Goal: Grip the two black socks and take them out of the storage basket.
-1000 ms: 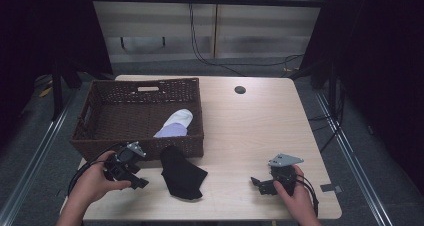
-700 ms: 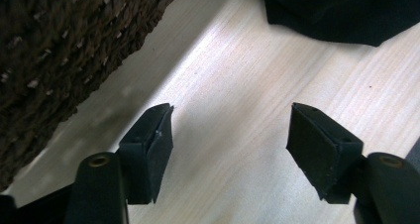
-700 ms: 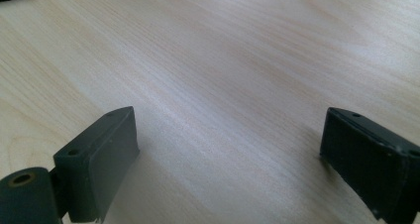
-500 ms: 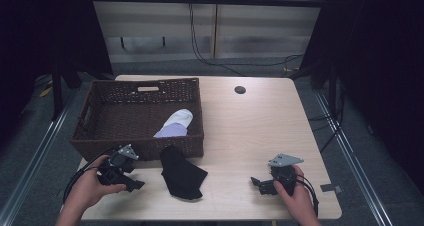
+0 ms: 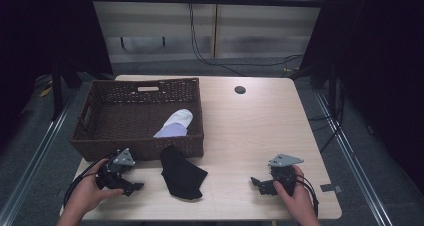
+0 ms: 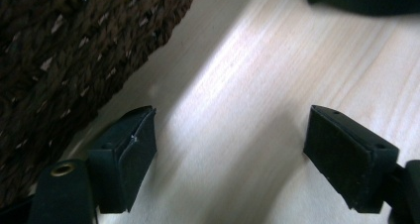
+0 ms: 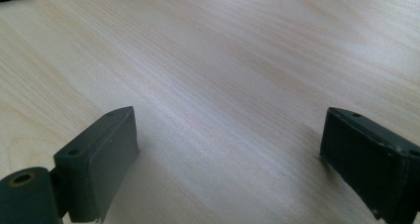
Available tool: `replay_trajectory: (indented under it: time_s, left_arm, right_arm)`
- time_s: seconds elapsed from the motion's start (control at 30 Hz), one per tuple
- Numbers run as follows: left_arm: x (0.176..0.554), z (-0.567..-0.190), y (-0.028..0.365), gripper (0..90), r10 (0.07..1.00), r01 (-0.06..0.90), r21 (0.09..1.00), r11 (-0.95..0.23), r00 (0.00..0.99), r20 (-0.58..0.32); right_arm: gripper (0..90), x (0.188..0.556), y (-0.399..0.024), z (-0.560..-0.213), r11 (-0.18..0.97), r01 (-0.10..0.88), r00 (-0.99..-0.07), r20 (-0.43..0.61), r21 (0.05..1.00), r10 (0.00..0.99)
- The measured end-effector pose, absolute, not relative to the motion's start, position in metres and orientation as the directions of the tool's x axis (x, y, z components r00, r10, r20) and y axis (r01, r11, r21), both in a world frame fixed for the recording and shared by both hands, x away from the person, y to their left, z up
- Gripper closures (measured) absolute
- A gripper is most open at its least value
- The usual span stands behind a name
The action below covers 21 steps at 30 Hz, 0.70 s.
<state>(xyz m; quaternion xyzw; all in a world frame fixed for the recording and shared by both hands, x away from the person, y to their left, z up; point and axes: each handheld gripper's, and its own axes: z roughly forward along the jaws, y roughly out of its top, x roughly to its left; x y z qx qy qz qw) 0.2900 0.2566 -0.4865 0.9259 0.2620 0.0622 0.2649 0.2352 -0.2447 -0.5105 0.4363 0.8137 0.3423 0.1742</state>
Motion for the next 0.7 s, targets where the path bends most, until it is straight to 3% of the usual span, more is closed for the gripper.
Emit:
replay_trajectory:
  time_s: [0.33,0.7]
  left_arm:
    - [0.288,-0.500,0.268,13.9,0.496,0.393,0.658,-0.642,0.868,-0.034]
    - [0.287,-0.506,0.274,12.3,0.484,0.362,0.703,-0.612,0.875,-0.030]
  right_arm:
    - [7.1,0.235,-0.245,-0.511,0.386,0.588,-0.561,0.014,0.710,0.828]
    - [7.1,0.235,-0.245,-0.511,0.385,0.589,-0.560,0.015,0.711,0.828]
